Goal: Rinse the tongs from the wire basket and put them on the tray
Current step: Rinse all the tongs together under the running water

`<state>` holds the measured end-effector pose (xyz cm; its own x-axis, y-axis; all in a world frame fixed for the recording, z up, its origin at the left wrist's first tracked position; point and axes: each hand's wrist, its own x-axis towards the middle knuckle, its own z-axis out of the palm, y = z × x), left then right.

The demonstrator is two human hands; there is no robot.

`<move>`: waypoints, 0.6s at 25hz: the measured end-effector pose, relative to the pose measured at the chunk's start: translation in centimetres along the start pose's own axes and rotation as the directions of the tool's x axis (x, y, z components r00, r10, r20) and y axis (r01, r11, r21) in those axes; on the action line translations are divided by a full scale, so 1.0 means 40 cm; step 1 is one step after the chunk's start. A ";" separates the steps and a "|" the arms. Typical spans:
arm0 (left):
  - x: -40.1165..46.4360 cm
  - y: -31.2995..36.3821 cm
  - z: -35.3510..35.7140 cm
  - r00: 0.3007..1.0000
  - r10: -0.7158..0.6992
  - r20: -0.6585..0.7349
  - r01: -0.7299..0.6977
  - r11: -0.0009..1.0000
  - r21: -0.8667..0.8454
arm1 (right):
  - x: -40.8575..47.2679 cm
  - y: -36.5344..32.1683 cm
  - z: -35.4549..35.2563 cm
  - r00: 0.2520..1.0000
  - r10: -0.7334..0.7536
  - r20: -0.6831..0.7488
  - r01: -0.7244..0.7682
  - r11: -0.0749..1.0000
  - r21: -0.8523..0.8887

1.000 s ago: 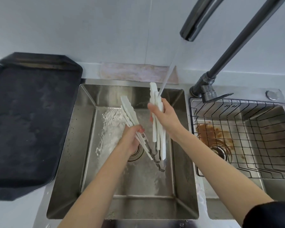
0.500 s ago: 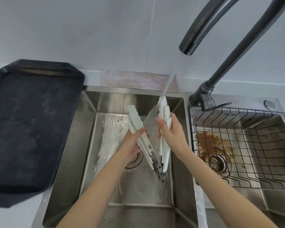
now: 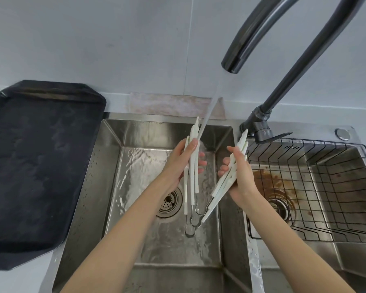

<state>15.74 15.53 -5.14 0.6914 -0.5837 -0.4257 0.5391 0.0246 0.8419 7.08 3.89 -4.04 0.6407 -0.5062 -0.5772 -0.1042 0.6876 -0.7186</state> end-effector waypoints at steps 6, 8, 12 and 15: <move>0.013 0.023 0.031 0.995 0.056 -0.087 -0.042 0.987 0.152 | -0.004 0.016 -0.013 1.000 -0.016 0.014 0.016 1.000 -0.009; 0.015 0.035 0.034 0.989 0.119 -0.082 -0.092 0.956 0.277 | -0.004 0.021 -0.017 1.000 -0.011 0.017 0.010 1.000 0.013; 0.020 0.055 0.043 0.974 0.226 -0.004 -0.202 0.879 0.431 | 0.000 0.026 -0.023 0.999 0.024 0.031 -0.027 0.994 0.106; 0.019 0.055 0.047 0.964 0.265 -0.003 -0.244 0.894 0.377 | 0.000 0.018 -0.019 0.999 -0.027 0.022 0.026 0.999 0.048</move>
<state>16.56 13.61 -2.98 0.8111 -0.5537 -0.1884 0.1316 -0.1412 0.9812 6.42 4.00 -4.85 0.6598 -0.5130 -0.5491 -0.0510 0.6985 -0.7138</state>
